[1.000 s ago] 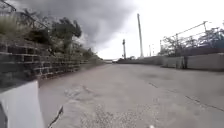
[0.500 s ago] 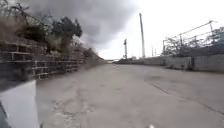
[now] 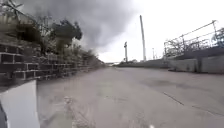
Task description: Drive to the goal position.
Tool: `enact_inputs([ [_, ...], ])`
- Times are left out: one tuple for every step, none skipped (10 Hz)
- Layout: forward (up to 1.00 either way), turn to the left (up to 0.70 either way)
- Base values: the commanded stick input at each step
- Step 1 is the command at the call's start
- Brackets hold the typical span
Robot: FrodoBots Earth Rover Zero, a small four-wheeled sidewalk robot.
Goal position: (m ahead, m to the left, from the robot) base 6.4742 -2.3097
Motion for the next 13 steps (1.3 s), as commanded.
enact_inputs([
  [0.85, 0.00],
  [0.85, 0.00],
  [0.85, 0.00],
  [0.85, 0.00],
  [0.85, 0.00],
  [0.85, 0.00],
  [0.85, 0.00],
  [0.85, 0.00],
  [0.85, 0.00],
  [0.85, 0.00],
  [0.85, 0.00],
  [0.85, 0.00],
  [0.85, 0.00],
])
